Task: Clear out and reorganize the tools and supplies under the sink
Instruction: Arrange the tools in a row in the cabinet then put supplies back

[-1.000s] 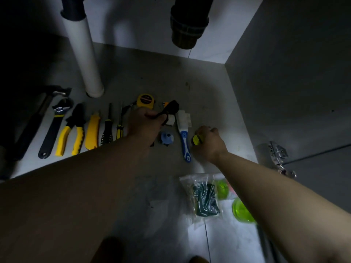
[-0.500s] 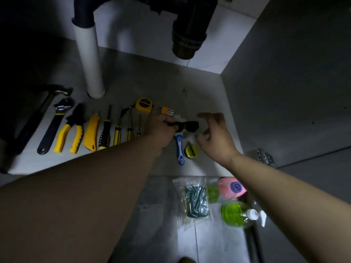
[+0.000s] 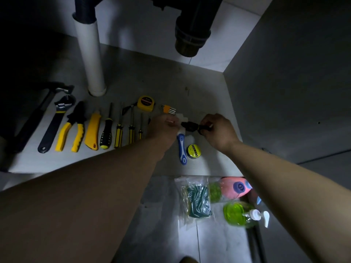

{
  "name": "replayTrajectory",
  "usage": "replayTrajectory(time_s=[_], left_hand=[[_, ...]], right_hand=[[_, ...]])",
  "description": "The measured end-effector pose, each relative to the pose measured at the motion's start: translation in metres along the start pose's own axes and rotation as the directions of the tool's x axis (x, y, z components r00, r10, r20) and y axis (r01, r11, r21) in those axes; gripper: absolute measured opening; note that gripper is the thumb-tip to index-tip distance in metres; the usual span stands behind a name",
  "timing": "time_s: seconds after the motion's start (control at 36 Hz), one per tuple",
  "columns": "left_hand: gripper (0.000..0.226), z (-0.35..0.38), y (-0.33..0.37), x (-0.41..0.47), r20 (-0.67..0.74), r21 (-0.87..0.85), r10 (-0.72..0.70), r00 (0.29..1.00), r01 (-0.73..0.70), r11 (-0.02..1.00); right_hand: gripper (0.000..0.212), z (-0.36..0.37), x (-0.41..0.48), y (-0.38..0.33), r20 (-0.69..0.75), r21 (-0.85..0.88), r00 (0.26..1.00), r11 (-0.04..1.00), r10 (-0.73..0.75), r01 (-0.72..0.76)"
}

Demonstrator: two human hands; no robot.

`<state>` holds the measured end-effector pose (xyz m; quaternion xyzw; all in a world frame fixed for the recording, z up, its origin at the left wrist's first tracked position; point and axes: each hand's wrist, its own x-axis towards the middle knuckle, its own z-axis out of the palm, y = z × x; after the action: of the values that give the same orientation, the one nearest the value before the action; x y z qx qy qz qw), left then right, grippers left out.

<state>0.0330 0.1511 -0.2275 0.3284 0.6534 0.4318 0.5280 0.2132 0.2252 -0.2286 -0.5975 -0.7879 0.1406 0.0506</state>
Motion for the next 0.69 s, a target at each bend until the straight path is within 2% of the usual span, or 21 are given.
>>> replayTrajectory(time_s=[0.08,0.19,0.31,0.56,0.64,0.69], left_hand=[[0.021,-0.007,-0.002,0.001,-0.046,0.136,0.035,0.998,-0.028,0.990],[0.018,-0.016,-0.010,0.003,-0.001,0.237,0.006,1.000,-0.005,0.972],[0.021,-0.023,-0.014,0.007,-0.013,0.229,-0.009,1.000,0.012,0.973],[0.018,-0.025,-0.012,0.006,0.003,0.181,-0.041,0.999,0.040,0.983],[0.015,-0.024,-0.013,0.007,0.014,0.157,-0.054,0.998,0.051,0.986],[0.011,-0.023,-0.012,0.007,0.006,0.147,-0.061,0.998,0.060,0.987]], right_hand=[[0.014,0.011,0.011,0.007,0.054,-0.133,0.992,0.986,0.113,-0.105],[0.019,0.027,0.020,0.005,0.090,-0.242,0.980,0.958,0.180,-0.153],[0.024,0.037,0.024,0.001,0.068,-0.282,0.968,0.935,0.242,-0.214],[0.030,0.044,0.020,-0.001,0.006,-0.415,0.958,0.873,0.285,-0.257],[0.030,0.045,0.020,0.002,0.022,-0.383,0.941,0.872,0.339,-0.305],[0.030,0.044,0.024,0.003,0.065,-0.261,0.905,0.883,0.420,-0.390]])
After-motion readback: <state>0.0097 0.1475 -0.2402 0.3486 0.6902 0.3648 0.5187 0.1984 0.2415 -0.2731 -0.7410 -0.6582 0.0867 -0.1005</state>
